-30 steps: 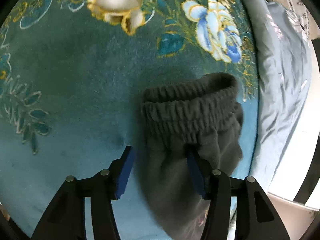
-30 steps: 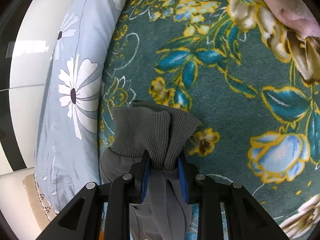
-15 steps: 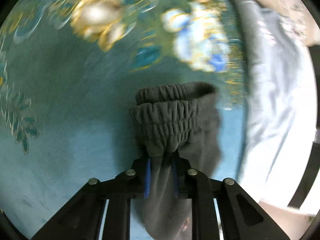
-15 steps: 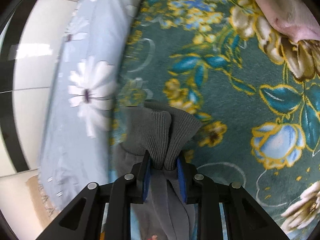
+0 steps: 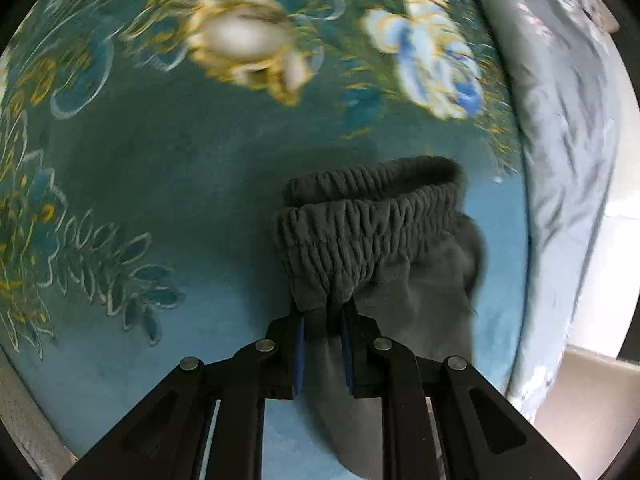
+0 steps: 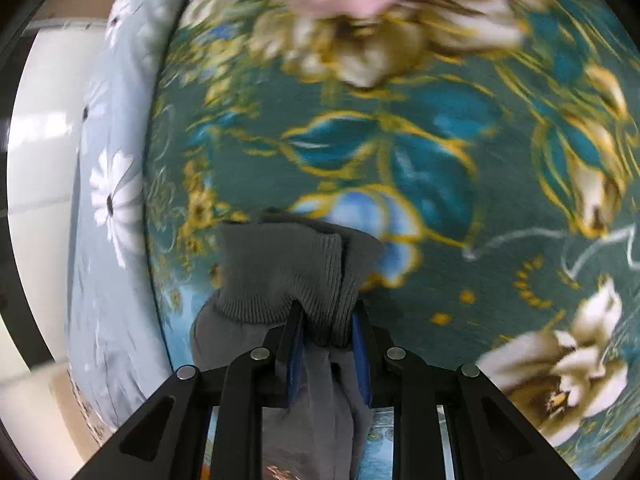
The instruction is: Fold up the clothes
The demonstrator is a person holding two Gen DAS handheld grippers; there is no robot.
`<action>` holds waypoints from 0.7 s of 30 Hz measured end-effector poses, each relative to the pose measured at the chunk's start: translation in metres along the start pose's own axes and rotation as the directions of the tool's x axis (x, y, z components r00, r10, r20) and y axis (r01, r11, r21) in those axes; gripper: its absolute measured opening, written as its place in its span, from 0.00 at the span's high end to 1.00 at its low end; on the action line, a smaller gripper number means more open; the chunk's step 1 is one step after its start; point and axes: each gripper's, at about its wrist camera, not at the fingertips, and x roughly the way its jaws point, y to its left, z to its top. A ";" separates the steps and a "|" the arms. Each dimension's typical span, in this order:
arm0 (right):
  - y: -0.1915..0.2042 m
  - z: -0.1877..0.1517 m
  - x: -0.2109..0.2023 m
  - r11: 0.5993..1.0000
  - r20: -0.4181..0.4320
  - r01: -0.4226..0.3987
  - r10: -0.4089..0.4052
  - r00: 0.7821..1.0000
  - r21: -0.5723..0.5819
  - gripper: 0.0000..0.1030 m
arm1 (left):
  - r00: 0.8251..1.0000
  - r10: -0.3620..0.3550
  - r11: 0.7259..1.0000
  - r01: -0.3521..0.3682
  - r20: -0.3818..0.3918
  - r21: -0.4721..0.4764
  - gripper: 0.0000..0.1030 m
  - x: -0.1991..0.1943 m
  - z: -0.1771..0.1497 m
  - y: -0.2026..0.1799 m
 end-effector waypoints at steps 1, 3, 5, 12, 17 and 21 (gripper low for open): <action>-0.008 -0.001 0.002 1.000 -0.005 0.020 -0.020 1.000 0.013 0.78 | 1.000 -0.003 1.000 0.003 0.004 -0.012 0.84 0.000 0.000 0.002; -0.024 -0.002 0.007 0.998 -0.016 0.059 -0.059 0.998 0.037 0.79 | 1.000 0.011 1.000 -0.012 0.005 0.015 0.84 0.001 0.003 -0.006; -0.024 -0.001 0.006 0.997 -0.003 0.064 -0.064 0.998 0.038 0.81 | 1.000 0.017 0.999 -0.017 0.007 0.029 0.84 -0.002 0.005 -0.009; -0.026 0.000 0.010 0.996 -0.017 0.076 -0.075 0.997 0.055 0.81 | 0.999 0.045 0.998 -0.045 0.004 -0.052 0.81 0.009 0.006 -0.001; -0.021 0.001 -0.003 0.997 -0.023 0.070 -0.069 0.997 0.040 0.78 | 0.999 0.039 0.999 -0.040 -0.036 -0.029 0.78 -0.011 0.004 -0.003; -0.016 0.001 -0.025 0.997 0.031 0.057 -0.058 0.998 0.042 0.78 | 0.999 0.044 0.999 -0.045 -0.021 -0.028 0.76 -0.035 0.003 -0.001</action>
